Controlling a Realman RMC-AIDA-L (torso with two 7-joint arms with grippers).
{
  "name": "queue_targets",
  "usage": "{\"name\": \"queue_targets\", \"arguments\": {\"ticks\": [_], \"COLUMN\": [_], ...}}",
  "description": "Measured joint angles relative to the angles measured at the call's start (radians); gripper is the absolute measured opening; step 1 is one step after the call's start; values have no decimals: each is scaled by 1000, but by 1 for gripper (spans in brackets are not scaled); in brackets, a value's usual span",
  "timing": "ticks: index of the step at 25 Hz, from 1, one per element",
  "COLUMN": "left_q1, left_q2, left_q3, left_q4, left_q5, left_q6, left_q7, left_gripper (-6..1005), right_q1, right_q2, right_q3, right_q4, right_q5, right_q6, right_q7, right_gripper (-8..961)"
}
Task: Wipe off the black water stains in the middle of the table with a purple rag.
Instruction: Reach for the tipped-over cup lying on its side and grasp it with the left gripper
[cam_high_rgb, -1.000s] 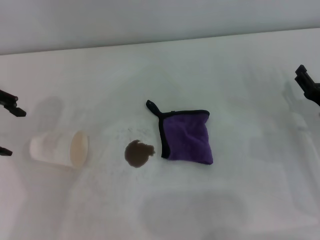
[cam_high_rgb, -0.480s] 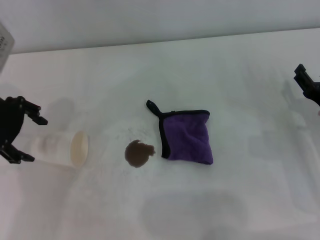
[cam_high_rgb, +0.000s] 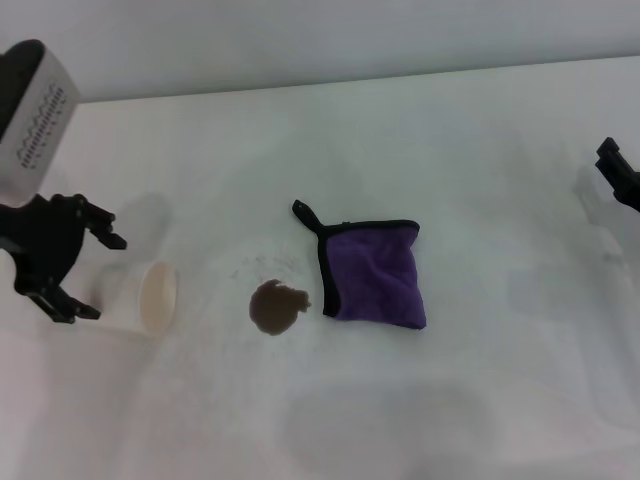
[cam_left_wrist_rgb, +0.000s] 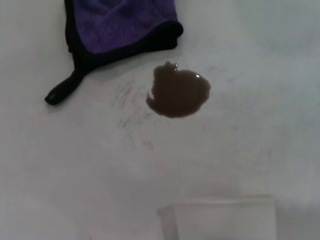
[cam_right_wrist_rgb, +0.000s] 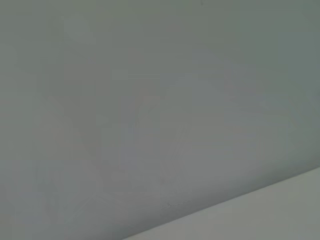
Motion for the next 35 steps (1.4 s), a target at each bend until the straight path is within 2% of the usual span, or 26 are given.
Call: {"name": "queue_targets", "arguments": {"ticks": [12, 27, 35], "left_q1": [-3, 41, 47], "left_q2": [1, 0, 0], "left_q3": [0, 0, -2], "left_q4": [67, 158, 179], "left_q5": [47, 45, 41], "left_q6": [-61, -143, -146], "left_q7": [-52, -97, -106], "left_gripper": [814, 803, 796], "right_q1": [-4, -8, -11], "right_q2": [-2, -5, -6], "right_q3": [2, 2, 2], "right_q4": [-11, -11, -12], "right_q5": [2, -6, -6], "right_q6": [-22, -22, -22], "right_q7": [0, 0, 0], "right_gripper": [814, 812, 811]}}
